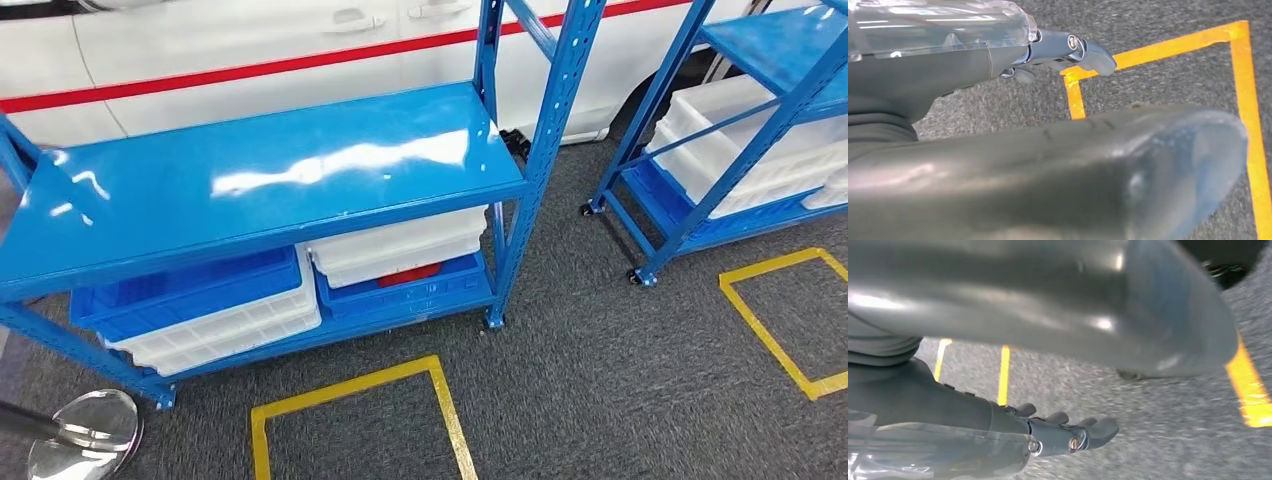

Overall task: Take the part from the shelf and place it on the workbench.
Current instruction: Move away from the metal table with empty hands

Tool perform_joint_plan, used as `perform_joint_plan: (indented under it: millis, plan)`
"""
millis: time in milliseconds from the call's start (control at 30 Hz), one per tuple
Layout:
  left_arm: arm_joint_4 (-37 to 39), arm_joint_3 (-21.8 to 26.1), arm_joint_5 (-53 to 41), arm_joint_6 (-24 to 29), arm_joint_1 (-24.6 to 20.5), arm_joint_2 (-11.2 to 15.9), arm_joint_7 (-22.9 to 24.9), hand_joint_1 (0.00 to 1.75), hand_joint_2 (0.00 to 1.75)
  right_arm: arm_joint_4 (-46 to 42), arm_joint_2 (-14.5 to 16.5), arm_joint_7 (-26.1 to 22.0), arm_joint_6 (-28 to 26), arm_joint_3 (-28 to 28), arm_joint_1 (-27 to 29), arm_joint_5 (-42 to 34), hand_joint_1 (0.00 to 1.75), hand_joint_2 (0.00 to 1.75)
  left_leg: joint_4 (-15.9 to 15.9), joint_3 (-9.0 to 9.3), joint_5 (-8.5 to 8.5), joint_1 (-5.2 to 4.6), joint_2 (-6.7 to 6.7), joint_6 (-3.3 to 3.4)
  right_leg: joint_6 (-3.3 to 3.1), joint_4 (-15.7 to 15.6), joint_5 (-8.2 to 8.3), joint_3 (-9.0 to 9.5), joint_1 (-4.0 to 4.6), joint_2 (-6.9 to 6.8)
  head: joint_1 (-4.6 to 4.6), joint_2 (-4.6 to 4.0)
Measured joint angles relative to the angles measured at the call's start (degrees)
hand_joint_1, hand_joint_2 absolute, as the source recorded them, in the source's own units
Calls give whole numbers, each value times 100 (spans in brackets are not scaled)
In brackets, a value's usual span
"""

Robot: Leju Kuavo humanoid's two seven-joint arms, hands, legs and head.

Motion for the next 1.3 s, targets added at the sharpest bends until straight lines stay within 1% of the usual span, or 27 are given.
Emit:
perform_joint_plan:
  millis: [67,100,167,200,233,267,300,333,367,400,467,500,533,600,633,667,733,767,800,833,867,900,933,967,1000,1100,1300]
  plan:
    - [0,-1,-3,0,-2,1,2,0,0,0,-2,1,-2,0,-21,-9,0,0,-6,-33,0,12,-107,-67,-62,-4,-14,6,12,-90,0,0]
    - [0,-1,-5,1,3,1,7,0,0,-1,-3,2,-3,-1,-28,-14,0,0,16,-46,-16,17,-68,-95,-101,-19,-12,17,11,-155,0,0]
    - [0,-2,-10,2,-7,1,22,0,0,-1,-6,2,-3,-2,-28,-16,0,0,317,-180,-197,8,231,-147,-170,-51,-10,37,2,-297,-1,0]
    - [0,-2,-8,2,-27,1,29,0,0,-1,-8,2,-2,-2,-21,-17,0,0,644,-336,-371,4,429,-169,-193,-56,-16,42,12,-377,-1,0]
    - [0,-2,-6,2,-49,1,33,0,0,-1,-9,2,1,-2,-13,-16,0,0,1045,-539,-563,6,553,-191,-209,-55,-25,42,24,-459,-1,0]
    - [0,-2,-4,2,-63,2,35,0,0,-1,-9,2,7,-2,-7,-15,0,0,1433,-735,-715,13,604,-206,-219,-54,-35,43,36,-547,-1,0]
    - [0,-2,-1,2,-63,2,38,0,0,-1,-10,2,14,-2,-7,-14,0,0,1670,-857,-770,16,622,-212,-224,-53,-44,47,44,-629,-1,0]
    - [0,-2,1,2,-52,2,40,0,0,-1,-10,2,21,-2,-9,-13,0,0,1698,-874,-713,16,632,-207,-225,-53,-55,56,52,-704,-1,0]
    - [0,-2,6,3,-40,3,43,0,0,-1,-10,2,29,-2,-14,-12,0,0,1478,-764,-549,13,655,-189,-224,-53,-69,73,61,-777,-1,0]
    - [0,-1,10,5,-34,7,45,0,0,-1,-10,2,35,-2,-19,-12,0,0,1066,-554,-328,0,726,-152,-218,-54,-83,96,71,-845,-1,0]
    - [0,-1,19,9,-48,23,46,0,0,1,-3,2,34,-2,-24,-11,0,0,283,-161,-42,-63,1009,-33,-188,-57,-113,139,98,-966,0,0]
    - [0,-1,23,12,-56,29,47,0,0,1,0,3,16,-2,-31,-13,0,0,84,-67,3,-95,1112,16,-161,-61,-122,154,104,-1014,0,0]
    - [0,-1,27,14,-57,38,48,0,0,2,3,11,-5,-2,-40,-22,0,0,25,-52,-10,-122,1154,51,-132,-69,-128,166,105,-1057,-1,0]
    - [0,-1,34,17,-37,48,48,0,0,2,5,89,-39,-6,-68,-62,0,0,-34,-36,26,-110,1051,92,-69,-84,-141,207,96,-1117,-1,0]
    - [0,0,34,17,-31,52,49,0,0,2,5,167,-50,-15,-73,-91,0,0,-87,-6,55,-88,1003,122,-38,-40,-186,211,93,-1044,-1,0]
    - [0,0,33,17,-36,52,50,0,0,2,4,262,-67,-30,-74,-115,0,0,-139,26,88,-64,957,151,-11,100,-286,164,89,-906,1,0]
    - [0,0,29,17,-70,49,52,0,0,2,3,430,-116,-73,-58,-151,0,0,-189,48,122,-41,865,192,25,748,-641,-141,74,-554,1,0]
    - [0,0,27,17,-81,48,52,0,0,2,3,483,-134,-91,-48,-158,0,44,-187,41,122,-42,821,200,37,1148,-814,-351,66,-459,2,0]
    - [0,0,26,17,-84,48,52,0,0,2,4,513,-142,-103,-39,-163,0,87,-183,39,116,-43,776,201,52,1455,-904,-521,57,-419,1,0]
    - [0,0,26,16,-80,47,54,0,0,2,4,529,-144,-110,-31,-166,0,131,-176,43,107,-42,736,197,68,1562,-868,-600,47,-408,1,0]
    - [0,0,26,16,-76,47,55,0,0,2,4,547,-156,-118,-25,-174,0,175,-162,51,94,-38,699,188,80,1449,-716,-576,36,-406,1,0]
    - [0,0,30,16,-73,47,55,0,0,2,3,585,-185,-131,-22,-199,0,131,-136,62,71,-31,667,173,92,1128,-477,-452,19,-406,0,0]
    - [-1,0,35,16,-72,52,54,0,0,3,5,645,-228,-154,-17,-238,0,87,-89,53,35,-42,641,151,131,721,-250,-290,-10,-401,1,0]
    - [-3,0,44,17,-71,63,51,0,0,5,20,715,-278,-184,-17,-283,0,44,-14,29,-19,-55,619,144,139,379,-105,-154,-36,-381,0,0]
    - [-7,1,63,19,-66,77,45,0,0,7,29,779,-326,-216,-17,-328,0,0,56,-3,-65,-81,604,134,129,157,-44,-68,-57,-367,-1,0]
    - [-15,10,123,32,-26,115,29,0,0,9,40,835,-408,-289,-13,-403,0,0,135,-42,-117,-118,584,129,54,79,-88,-39,-51,-347,-4,0]
    - [-15,19,145,50,18,123,26,0,0,8,38,825,-419,-372,-15,-430,0,0,95,-6,-127,-88,579,62,14,78,-109,-21,-13,-346,-4,0]
